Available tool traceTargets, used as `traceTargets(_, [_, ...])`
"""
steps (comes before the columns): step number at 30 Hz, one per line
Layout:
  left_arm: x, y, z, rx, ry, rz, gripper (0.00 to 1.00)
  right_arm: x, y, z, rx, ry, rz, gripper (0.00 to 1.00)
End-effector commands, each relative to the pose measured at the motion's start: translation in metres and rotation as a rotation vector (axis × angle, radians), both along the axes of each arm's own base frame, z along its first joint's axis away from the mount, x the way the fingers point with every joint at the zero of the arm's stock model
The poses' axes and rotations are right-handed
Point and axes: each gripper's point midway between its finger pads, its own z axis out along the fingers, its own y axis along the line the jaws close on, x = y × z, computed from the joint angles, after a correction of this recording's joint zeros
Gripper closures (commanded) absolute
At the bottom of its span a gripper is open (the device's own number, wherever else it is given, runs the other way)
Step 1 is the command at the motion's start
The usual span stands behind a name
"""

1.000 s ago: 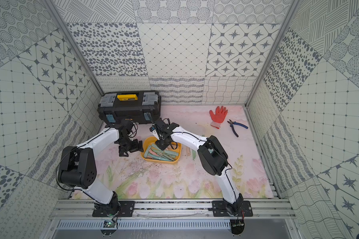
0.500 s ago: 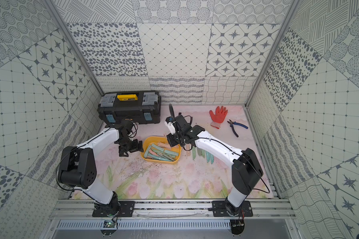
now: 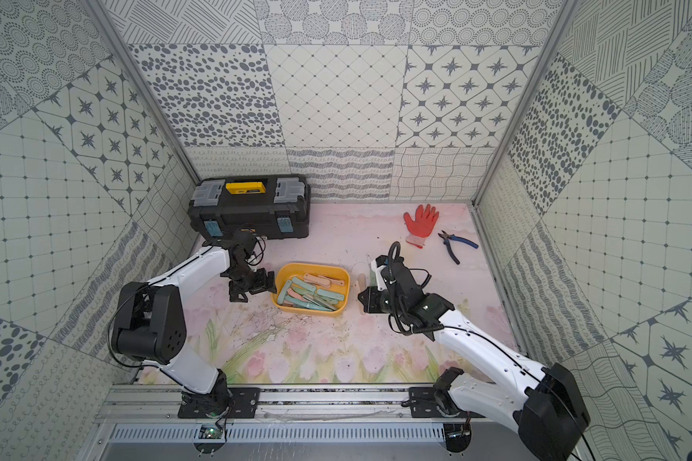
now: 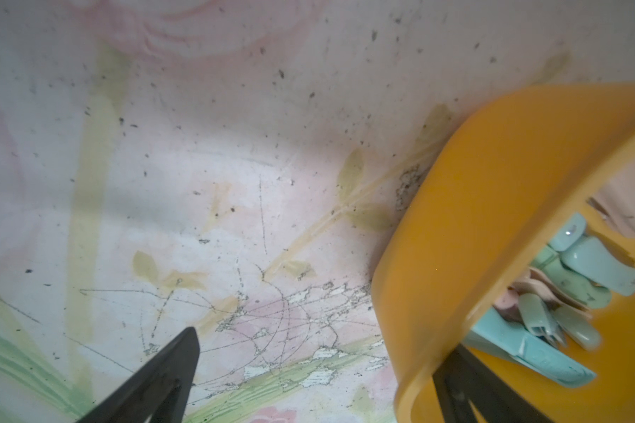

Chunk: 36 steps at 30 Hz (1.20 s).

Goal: Take the fruit knife out of the storage box
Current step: Place the fruit knife at the center of the board.

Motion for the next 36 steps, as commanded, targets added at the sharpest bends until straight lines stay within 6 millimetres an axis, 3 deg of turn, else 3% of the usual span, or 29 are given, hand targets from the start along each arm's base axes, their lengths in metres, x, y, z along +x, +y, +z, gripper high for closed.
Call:
traceTargets(1, [-0.004,0.004,0.005,0.014,0.021,0.019,0.04,-0.008,0.002,-0.003,0.112,0.062,-0.057,0.95])
traceTargets(5, [-0.005,0.004,0.005,0.015,0.022,0.018,0.04,-0.028,0.0,-0.043,0.116,0.191,-0.055,0.96])
traceTargets(12, [-0.005,0.004,0.005,0.014,0.021,0.018,0.04,-0.036,0.004,-0.083,0.13,0.266,-0.083,0.95])
traceTargets(23, [-0.005,0.004,0.004,0.014,0.025,0.018,0.04,-0.035,0.024,-0.109,0.142,0.293,-0.056,0.92])
traceTargets(36, [-0.005,0.005,0.004,0.016,0.025,0.02,0.04,-0.039,0.024,-0.13,0.073,0.356,-0.061,0.84])
